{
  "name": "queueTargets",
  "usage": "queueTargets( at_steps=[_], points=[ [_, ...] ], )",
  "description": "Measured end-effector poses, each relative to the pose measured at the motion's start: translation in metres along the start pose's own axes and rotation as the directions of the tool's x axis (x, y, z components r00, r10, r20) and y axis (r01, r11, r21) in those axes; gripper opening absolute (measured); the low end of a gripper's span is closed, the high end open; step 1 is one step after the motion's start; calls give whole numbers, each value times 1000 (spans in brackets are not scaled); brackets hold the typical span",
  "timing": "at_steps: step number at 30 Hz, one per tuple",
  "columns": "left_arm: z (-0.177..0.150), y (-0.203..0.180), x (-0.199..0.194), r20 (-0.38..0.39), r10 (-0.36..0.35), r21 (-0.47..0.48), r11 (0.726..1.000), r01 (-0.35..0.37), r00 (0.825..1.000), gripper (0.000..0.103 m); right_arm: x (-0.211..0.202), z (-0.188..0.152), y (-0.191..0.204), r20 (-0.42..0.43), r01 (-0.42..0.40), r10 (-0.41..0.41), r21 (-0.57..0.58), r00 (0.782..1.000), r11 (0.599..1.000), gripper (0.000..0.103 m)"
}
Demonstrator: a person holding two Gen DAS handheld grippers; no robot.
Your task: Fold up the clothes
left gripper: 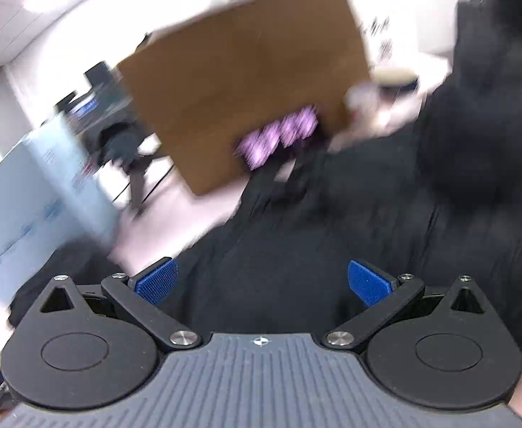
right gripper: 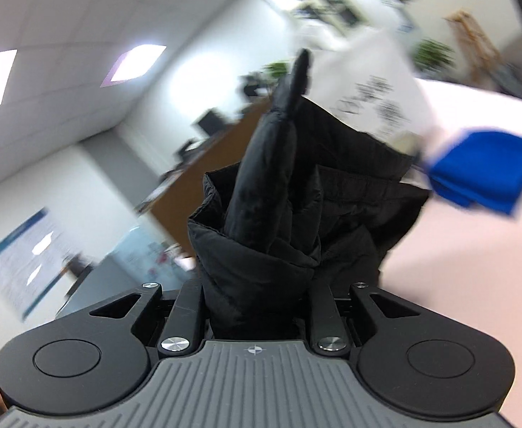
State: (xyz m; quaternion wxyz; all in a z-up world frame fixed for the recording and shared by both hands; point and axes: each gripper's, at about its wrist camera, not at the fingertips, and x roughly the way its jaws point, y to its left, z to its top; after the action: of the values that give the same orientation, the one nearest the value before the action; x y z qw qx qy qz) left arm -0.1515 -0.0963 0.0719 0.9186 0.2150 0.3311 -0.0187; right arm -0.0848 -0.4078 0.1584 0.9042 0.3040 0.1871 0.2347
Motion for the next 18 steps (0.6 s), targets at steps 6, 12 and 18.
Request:
queueTargets(
  at_steps=[6, 12, 18],
  points=[
    [-29, -10, 24, -25, -18, -94, 995, 15, 1000, 103, 45, 11, 58, -134, -263, 242, -169, 961, 950, 17],
    [-51, 1, 22, 20, -52, -222, 973, 55, 998, 103, 103, -5, 115, -356, -545, 446, -257, 821, 798, 17],
    [-51, -2, 6, 40, 4, -202, 979, 4, 999, 102, 152, -43, 143, -518, -705, 534, -213, 669, 677, 17]
  ],
)
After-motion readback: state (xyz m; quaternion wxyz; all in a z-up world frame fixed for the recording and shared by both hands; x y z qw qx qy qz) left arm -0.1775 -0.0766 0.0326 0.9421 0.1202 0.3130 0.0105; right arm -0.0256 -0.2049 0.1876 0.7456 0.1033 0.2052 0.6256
